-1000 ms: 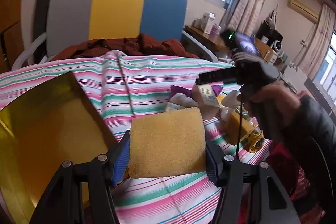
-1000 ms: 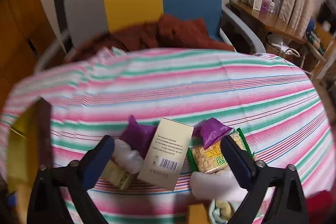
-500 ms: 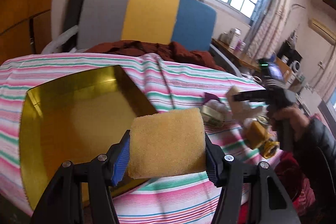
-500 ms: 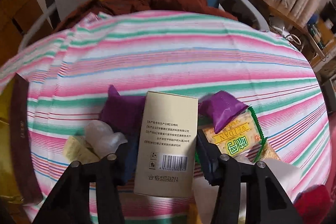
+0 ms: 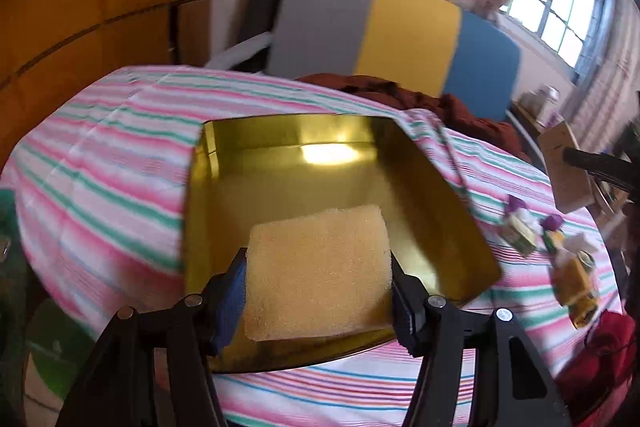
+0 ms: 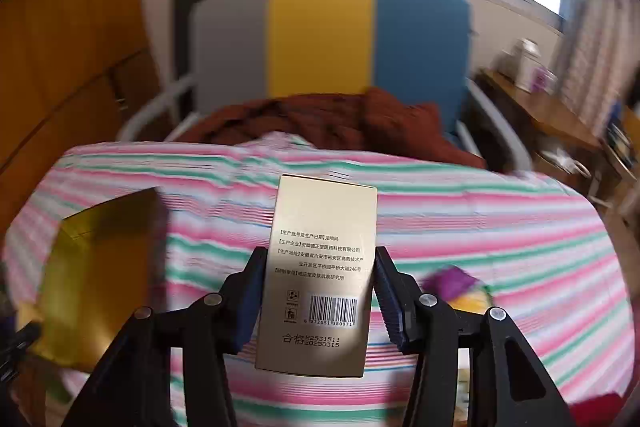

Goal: Organize objects
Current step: 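Carry the yellow sponge into the gold tray while the right gripper grasps a white box, then lower the white box into the gold tray and open the right gripper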

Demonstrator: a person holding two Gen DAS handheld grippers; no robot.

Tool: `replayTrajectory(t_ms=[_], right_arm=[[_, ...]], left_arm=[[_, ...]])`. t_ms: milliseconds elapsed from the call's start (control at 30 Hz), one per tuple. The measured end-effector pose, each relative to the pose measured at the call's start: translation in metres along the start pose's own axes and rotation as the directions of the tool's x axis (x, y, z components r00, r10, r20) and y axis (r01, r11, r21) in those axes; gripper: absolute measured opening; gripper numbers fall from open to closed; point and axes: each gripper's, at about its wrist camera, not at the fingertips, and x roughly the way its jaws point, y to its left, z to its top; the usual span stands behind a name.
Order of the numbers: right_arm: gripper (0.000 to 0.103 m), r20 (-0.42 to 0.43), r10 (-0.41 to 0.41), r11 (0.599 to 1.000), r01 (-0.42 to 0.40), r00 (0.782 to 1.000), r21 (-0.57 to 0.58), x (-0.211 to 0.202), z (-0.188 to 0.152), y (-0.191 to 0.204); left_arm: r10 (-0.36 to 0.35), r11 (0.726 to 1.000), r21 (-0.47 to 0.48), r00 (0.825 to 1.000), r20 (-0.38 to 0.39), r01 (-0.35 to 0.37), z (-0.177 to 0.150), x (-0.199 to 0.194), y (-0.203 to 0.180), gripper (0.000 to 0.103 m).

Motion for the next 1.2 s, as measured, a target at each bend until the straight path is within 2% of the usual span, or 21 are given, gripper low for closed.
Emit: replayTrajectory(t_ms=[100,200,267,333,533,600,667,700,867,1133,1200], right_arm=[[0.052,-0.007,0.084,0.995,-0.085,0.996,-0.059,0.0,-0.001,0.041],[0.052,-0.036,0.179,0.977,-0.182,0.983,-0.112,0.008,-0.001,0.091],[0.052,-0.057,0.223,0.964,-0.229,0.973,-0.138,0.014,-0.002,0.118],[0.052,-0.084,0.261,0.948,-0.272,0.962,-0.163,0.021,-0.004,0.145],[0.052,-0.193,0.32,0.912,-0.357,0.928,-0.203,0.055,-0.019,0.217],[0.054,-0.229,0.355,0.896,-0.4,0.906,-0.194,0.064,-0.026,0.235],[0.08,-0.247,0.395,0.882,-0.441,0.885,-0.169,0.067,-0.03,0.244],[0.081,-0.245,0.401,0.879,-0.446,0.883,-0.166,0.067,-0.032,0.247],[0.081,-0.23,0.386,0.876,-0.433,0.894,-0.214,0.057,-0.04,0.254],[0.087,-0.102,0.293,0.897,-0.311,0.951,-0.316,0.024,-0.054,0.242],[0.088,-0.077,0.276,0.901,-0.286,0.958,-0.328,0.017,-0.056,0.239]], left_arm=[[0.04,0.999,-0.036,0.999,-0.022,-0.041,-0.003,0.003,0.014,0.063],[0.076,0.995,-0.058,0.997,-0.03,-0.078,-0.006,0.003,0.023,0.064],[0.093,0.993,-0.07,0.995,-0.038,-0.096,-0.009,0.003,0.029,0.071],[0.102,0.992,-0.068,0.994,-0.038,-0.104,-0.01,0.004,0.032,0.082],[0.099,0.991,-0.088,0.995,-0.021,-0.1,-0.013,-0.004,0.043,0.082],[0.104,0.99,-0.101,0.995,-0.003,-0.103,-0.011,-0.01,0.046,0.082],[0.113,0.988,-0.108,0.993,0.013,-0.111,-0.009,-0.015,0.049,0.082],[0.123,0.987,-0.111,0.992,0.02,-0.12,-0.008,-0.018,0.048,0.082],[0.142,0.983,-0.122,0.989,0.033,-0.137,-0.005,-0.023,0.047,0.082],[0.128,0.988,-0.096,0.991,0.039,-0.123,-0.004,-0.026,0.031,0.082],[0.124,0.989,-0.087,0.991,0.044,-0.119,-0.005,-0.027,0.026,0.082]])
